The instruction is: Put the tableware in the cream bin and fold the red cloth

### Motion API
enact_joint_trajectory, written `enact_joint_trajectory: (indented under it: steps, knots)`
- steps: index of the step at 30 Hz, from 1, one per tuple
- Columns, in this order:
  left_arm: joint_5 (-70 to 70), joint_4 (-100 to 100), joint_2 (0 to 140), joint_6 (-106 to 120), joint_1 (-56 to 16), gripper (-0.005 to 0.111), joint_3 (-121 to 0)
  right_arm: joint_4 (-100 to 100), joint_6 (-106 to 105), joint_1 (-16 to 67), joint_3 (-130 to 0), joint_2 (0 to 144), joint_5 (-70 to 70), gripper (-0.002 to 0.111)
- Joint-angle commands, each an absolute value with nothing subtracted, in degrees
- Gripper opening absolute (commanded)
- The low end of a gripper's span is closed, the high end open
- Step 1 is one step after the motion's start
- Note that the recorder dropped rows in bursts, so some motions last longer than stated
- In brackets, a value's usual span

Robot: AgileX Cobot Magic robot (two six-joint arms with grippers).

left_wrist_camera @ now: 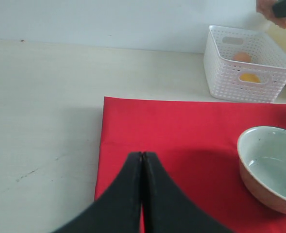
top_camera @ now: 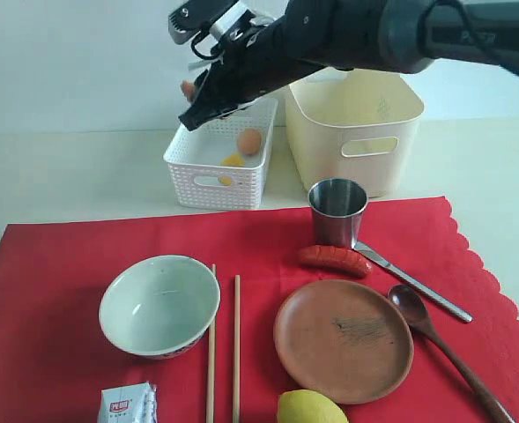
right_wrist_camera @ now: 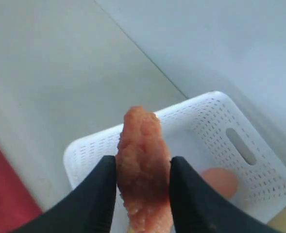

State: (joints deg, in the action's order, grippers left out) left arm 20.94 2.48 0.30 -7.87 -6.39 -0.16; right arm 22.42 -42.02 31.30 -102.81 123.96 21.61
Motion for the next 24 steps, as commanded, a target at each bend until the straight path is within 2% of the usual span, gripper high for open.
enact_joint_trajectory:
  steps: [1, 7, 9, 11, 12, 13, 14, 16, 24]
  knots:
    - [20.44, 2.46, 0.00, -7.93, -6.24, 0.000, 0.00, 16.07, -41.81, 30.89, -106.38, 128.81, 20.86, 0.000]
    - [20.44, 2.46, 0.00, -7.93, -6.24, 0.000, 0.00, 7.59, -41.81, 30.89, -106.87, 132.96, 19.28, 0.000]
    - [20.44, 2.46, 0.00, -7.93, -6.24, 0.000, 0.00, 6.63, -41.81, 30.89, -106.87, 133.88, 18.72, 0.004]
    - [20.44, 2.46, 0.00, -7.93, -6.24, 0.000, 0.00, 6.60, -41.81, 30.89, -106.87, 134.52, 18.72, 0.018]
    - [20.44, 2.46, 0.00, -7.93, -6.24, 0.000, 0.00, 6.07, -41.81, 30.89, -106.87, 134.77, 18.72, 0.031]
    - [20.44, 2.46, 0.00, -7.93, -6.24, 0.000, 0.00, 5.14, -41.81, 30.89, -106.87, 134.77, 18.83, 0.038]
    - [20.44, 2.46, 0.00, -7.93, -6.24, 0.000, 0.00, 3.10, -41.81, 30.89, -106.87, 134.77, 19.11, 0.049]
    - [20.44, 2.46, 0.00, -7.93, -6.24, 0.000, 0.00, 1.24, -41.65, 30.89, -106.87, 134.66, 20.10, 0.057]
    - [20.44, 2.46, 0.00, -7.93, -6.24, 0.000, 0.00, -15.11, -26.35, 30.89, -106.87, 134.16, 26.89, 0.059]
